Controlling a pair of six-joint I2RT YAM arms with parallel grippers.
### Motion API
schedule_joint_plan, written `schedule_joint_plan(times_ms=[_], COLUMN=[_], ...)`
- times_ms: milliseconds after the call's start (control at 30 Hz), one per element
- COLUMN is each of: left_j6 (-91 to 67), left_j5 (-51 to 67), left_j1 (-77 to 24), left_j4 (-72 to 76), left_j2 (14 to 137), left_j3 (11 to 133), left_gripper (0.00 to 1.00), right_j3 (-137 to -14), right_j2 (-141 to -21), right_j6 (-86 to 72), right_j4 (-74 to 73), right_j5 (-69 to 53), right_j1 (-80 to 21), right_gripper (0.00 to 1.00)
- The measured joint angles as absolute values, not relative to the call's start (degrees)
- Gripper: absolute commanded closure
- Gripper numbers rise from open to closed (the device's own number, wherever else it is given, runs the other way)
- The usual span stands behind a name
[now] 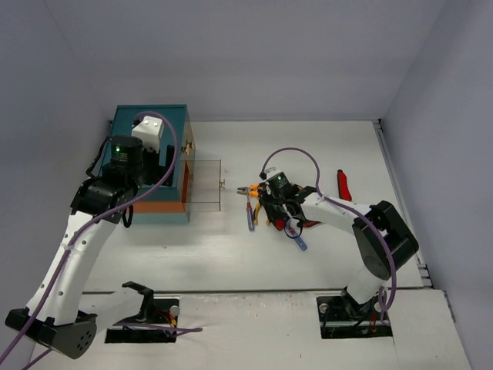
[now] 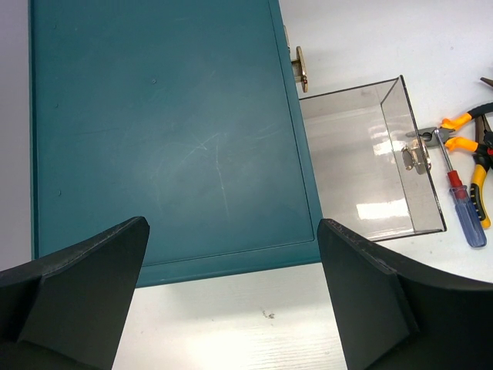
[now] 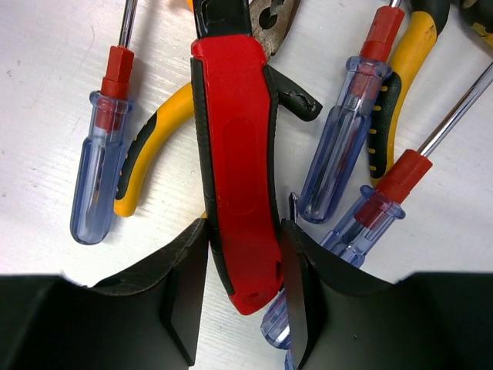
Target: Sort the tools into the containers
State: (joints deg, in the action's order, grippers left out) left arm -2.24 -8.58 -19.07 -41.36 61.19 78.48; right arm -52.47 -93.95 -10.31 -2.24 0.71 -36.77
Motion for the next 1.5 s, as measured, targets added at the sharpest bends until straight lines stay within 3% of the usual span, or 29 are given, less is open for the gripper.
schedule_joint_plan(times_ms=[200,367,433,600,733,1267,1500], left_j6=[-2.2,-2.2,-2.2,-2.1,-2.0,-1.5,-1.5], left_j5=[-8.6,-8.6,-8.6,-8.6,-8.6,-8.6,-8.8], left_j1=[-19.2,-19.5,-19.5,-19.6,-19.7,-19.9,-19.9], left_j4=[-41.4,-41.4,-41.4,-41.4,-41.4,-41.4,-41.3], left_j2=[61.6,62.0,62.2,62.2,62.2,63.3,63.5], left_j3=[78.5,78.4,78.3,78.1,78.1,78.1,78.7], left_gripper=[0.11,0.11,0.11,0.11,0.11,0.11,0.11], right_j3=[-52.4,-52.0,-52.0,-52.1,-52.2,-66.9,-80.6], right_j2=[-94.1,-95.0,-96.0,-97.2,-96.9,-88.9,-89.5], right_j6=[-10.0,-9.5,-9.3,-8.5,-8.3,-0.7,2.2], right_j4=[-2.2,-1.6,-0.9,-0.1,-0.6,-13.7,-17.0], right_j5=[0.6,-0.2,-1.1,-2.0,-1.7,3.9,2.7], right_j1=[-36.8,-36.8,-36.7,-36.7,-36.7,-36.9,-40.2], right_gripper=[0.51,0.5,0.54,0.8,0.92,1.0,1.0])
